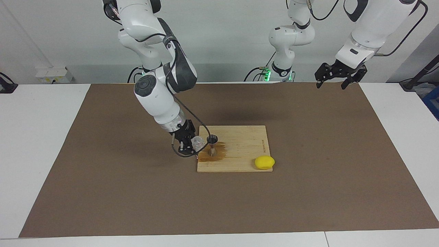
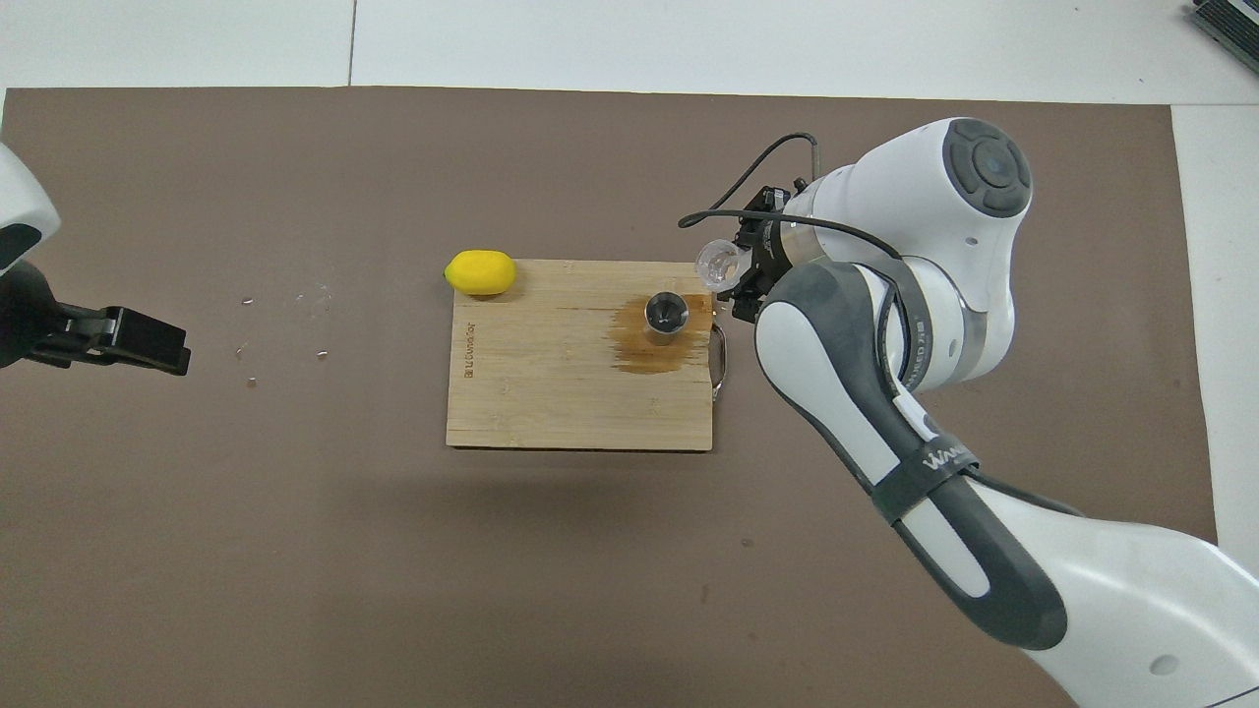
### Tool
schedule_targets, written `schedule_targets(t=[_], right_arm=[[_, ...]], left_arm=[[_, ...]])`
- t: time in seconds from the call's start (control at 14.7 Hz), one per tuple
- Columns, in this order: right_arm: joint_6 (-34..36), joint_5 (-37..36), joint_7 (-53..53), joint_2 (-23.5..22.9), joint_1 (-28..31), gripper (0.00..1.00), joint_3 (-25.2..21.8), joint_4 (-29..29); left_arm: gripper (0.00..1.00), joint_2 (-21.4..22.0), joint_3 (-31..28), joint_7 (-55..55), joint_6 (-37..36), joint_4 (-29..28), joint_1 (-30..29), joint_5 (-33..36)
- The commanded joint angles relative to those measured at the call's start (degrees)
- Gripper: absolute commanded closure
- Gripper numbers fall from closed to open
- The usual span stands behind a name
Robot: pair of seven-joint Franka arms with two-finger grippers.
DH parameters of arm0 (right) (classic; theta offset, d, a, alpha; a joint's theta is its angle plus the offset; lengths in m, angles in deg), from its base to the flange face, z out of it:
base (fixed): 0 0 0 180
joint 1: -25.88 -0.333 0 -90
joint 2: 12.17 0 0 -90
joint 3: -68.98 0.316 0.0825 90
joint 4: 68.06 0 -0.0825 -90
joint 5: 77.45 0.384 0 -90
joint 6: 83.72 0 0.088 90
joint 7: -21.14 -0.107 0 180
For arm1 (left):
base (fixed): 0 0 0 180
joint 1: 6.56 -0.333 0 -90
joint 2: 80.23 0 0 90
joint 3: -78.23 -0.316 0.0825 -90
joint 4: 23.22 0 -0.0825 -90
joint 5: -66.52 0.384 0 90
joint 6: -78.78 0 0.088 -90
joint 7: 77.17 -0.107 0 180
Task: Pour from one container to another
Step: 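Position the clear glass above the metal cup with the right gripper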
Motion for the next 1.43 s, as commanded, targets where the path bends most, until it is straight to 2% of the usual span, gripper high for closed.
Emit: schedule_targets(t=[0.0, 0.55, 1.36], right_arm=[[1.6, -3.9, -2.4, -1.3, -1.7, 1.00, -0.1, 2.4], [4.2, -13.8, -2.5, -1.0, -4.1, 1.00, 0.1, 2.8], [5.3, -22.3, -2.4, -1.0, -7.1, 1.00, 0.2, 3.6]], left_arm=[[0.00, 1.4, -0.6, 0.0, -0.7, -0.9, 0.7, 1.0], [0.00, 1.4, -0.6, -0.1, -0.7, -0.9, 0.7, 1.0], [0.00, 1.4, -0.6, -0.1, -0.7, -0.9, 0.7, 1.0]])
